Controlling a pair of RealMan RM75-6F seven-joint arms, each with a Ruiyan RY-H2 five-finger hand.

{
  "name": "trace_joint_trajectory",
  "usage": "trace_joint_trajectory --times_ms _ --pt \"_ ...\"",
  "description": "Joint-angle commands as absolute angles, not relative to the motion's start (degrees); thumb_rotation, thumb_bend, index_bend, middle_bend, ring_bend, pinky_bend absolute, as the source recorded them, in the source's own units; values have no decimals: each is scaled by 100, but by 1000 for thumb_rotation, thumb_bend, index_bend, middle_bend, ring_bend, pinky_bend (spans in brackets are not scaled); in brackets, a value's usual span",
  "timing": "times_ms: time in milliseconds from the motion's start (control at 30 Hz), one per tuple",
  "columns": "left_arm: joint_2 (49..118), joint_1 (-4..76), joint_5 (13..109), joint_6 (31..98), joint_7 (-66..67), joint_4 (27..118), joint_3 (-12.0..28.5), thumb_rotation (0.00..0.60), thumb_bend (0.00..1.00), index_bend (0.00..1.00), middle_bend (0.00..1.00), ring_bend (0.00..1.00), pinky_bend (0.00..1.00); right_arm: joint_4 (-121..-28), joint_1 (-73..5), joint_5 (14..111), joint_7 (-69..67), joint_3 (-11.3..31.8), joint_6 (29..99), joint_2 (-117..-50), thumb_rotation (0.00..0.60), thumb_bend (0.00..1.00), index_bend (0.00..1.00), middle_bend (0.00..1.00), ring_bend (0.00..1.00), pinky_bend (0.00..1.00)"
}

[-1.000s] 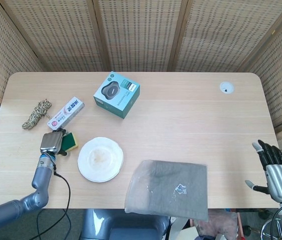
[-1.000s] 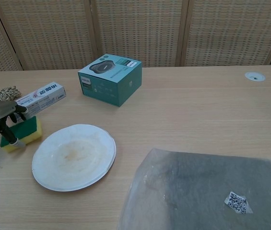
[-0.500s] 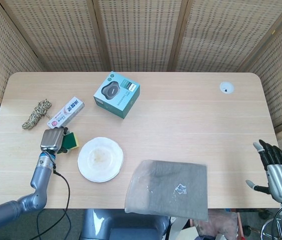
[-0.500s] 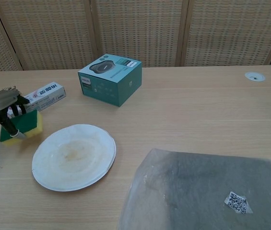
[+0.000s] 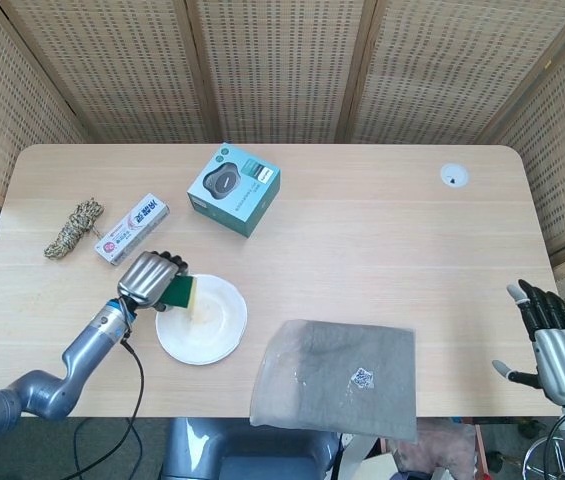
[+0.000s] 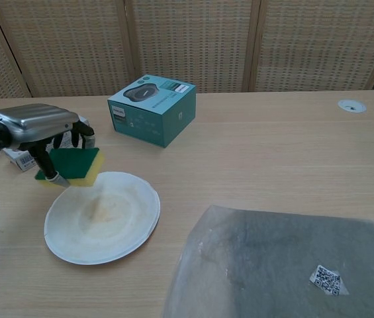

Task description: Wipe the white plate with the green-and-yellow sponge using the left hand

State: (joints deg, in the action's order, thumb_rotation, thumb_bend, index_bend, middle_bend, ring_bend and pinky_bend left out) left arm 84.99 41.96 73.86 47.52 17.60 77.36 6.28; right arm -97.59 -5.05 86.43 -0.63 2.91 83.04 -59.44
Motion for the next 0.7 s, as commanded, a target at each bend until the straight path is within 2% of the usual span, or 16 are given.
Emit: trace_joint_trajectory --times_ms 33,233,300,700 --pt "8799 4307 7620 4722 1260 7675 555 600 103 482 398 349 459 -9760 -502 8634 -75 295 8308 -5937 600 0 0 0 0 0" --pt "9206 4253 7663 4692 406 7396 534 600 103 507 419 367 461 -9739 -493 8613 -139 306 8316 -5915 600 0 0 0 0 0" --pt "9499 4118 7513 4636 -274 7207 539 600 103 514 426 373 461 -9731 -493 8613 -177 306 8310 -5901 600 0 0 0 0 0" --pt "10254 3869 7840 5099 -1551 6088 493 600 104 526 444 385 431 -9751 -489 8637 -227 300 8314 -5874 600 0 0 0 0 0"
